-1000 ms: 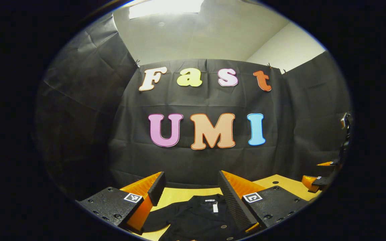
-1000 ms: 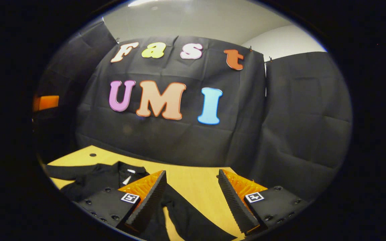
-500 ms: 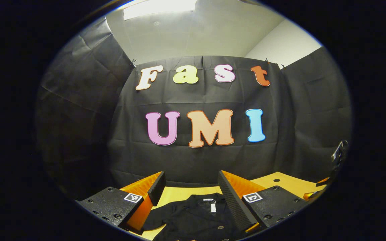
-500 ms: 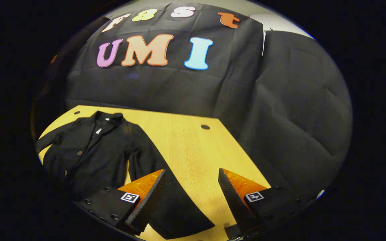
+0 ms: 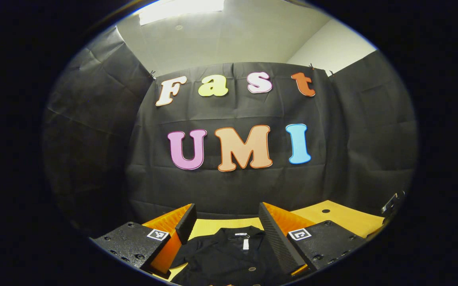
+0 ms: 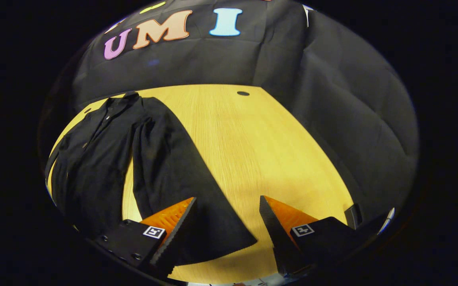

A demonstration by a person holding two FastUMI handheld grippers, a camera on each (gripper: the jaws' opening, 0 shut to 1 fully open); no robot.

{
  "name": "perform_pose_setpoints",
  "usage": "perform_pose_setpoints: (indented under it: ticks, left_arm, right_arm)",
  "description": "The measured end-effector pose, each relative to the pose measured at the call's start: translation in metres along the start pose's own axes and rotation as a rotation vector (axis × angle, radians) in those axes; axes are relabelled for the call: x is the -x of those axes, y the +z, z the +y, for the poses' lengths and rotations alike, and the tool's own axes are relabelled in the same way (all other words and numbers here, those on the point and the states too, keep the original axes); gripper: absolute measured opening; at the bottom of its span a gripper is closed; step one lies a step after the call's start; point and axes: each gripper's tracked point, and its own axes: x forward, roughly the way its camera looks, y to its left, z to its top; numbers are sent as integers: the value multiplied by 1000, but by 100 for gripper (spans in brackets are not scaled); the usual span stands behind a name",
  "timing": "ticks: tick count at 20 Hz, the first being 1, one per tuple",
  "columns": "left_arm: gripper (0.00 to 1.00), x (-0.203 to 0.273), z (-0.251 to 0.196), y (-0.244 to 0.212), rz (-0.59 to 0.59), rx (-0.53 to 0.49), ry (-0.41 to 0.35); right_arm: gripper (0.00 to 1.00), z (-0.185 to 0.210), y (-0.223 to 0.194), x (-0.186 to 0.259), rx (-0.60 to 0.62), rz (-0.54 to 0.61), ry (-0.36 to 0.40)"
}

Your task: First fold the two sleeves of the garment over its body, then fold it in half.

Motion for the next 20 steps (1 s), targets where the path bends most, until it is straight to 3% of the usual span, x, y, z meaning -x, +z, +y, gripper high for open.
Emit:
perform_pose_setpoints:
  ticks: [8, 11, 13, 17, 20]
  left_arm:
    - [94, 2, -8, -6, 16, -13, -3]
    - [94, 1, -1, -13, 28, -3, -13]
    - [92, 0, 12, -10, 27, -13, -12]
    - [94, -2, 45, -3, 3, -30, 10]
    - [92, 2, 72, -4, 1, -21, 39]
  right_arm:
    - [100, 3, -21, -1, -82, 74, 75]
    - [46, 21, -20, 0, -57, 65, 91]
    - [10, 23, -21, 0, -50, 43, 47]
    - [3, 25, -18, 5, -119, 62, -11]
    - [3, 29, 19, 13, -227, -12, -25]
